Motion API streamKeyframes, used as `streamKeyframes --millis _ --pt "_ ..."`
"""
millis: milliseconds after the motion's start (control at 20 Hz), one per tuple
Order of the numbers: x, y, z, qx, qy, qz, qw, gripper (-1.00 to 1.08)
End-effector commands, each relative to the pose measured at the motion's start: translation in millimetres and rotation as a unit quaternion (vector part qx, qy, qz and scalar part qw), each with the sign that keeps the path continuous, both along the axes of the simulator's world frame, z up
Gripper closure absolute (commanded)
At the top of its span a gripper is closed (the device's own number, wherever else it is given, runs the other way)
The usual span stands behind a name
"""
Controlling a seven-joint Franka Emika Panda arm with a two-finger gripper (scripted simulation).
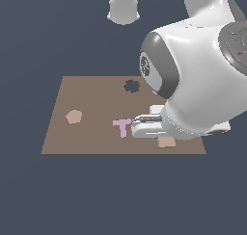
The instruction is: Insert a designated object into the corresponding slot on a board.
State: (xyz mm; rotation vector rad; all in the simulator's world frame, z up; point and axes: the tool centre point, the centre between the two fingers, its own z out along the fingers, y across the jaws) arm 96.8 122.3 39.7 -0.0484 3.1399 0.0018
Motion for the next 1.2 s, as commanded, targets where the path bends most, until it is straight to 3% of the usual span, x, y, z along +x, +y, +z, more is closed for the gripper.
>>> streamKeyframes --millis 0,500,1150 --pt "-11 8 1 0.0 0.0 0.039 0.9992 1.08" --pt "-40 22 1 0.0 0.0 0.13 0.9915 1.08" --pt "-44 22 -9 0.0 0.0 0.143 0.9897 1.08"
